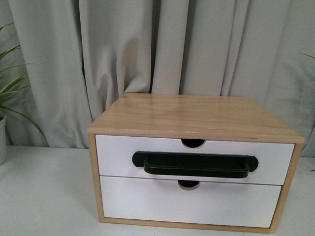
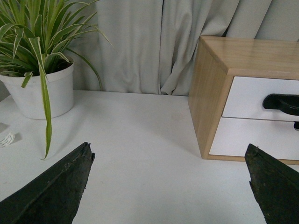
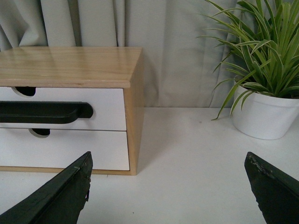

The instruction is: Pull drawer

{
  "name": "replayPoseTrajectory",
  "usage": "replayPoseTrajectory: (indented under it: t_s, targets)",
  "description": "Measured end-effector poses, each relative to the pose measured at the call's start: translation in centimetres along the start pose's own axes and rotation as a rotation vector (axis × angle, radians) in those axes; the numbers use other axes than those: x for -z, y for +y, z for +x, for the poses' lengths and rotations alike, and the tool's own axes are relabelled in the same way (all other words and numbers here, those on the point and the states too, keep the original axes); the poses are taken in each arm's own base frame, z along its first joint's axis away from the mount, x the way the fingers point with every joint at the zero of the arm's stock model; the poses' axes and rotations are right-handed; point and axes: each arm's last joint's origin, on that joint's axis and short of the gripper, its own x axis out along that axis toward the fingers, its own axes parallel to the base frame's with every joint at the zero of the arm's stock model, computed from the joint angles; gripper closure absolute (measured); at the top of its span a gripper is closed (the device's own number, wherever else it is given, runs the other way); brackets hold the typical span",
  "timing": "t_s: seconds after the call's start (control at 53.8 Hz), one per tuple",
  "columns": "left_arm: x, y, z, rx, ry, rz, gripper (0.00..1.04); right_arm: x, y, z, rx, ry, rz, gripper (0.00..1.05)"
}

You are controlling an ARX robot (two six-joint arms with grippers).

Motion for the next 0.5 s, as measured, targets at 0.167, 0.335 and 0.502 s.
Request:
replayPoseTrajectory:
  t_s: [0.167, 0.335, 0.502]
  targets:
    - [0.00, 0.00, 0.00, 0.000, 0.000, 0.000, 0.06, 0.00, 0.00, 0.00, 0.000, 0.000, 0.000, 0.09]
    - [0.00, 0.00, 0.00, 0.000, 0.000, 0.000, 0.06, 0.00, 0.00, 0.00, 0.000, 0.000, 0.000, 0.09]
    - [0.00, 0.00, 0.00, 0.000, 0.000, 0.000, 0.06, 0.00, 0.00, 0.00, 0.000, 0.000, 0.000, 0.09]
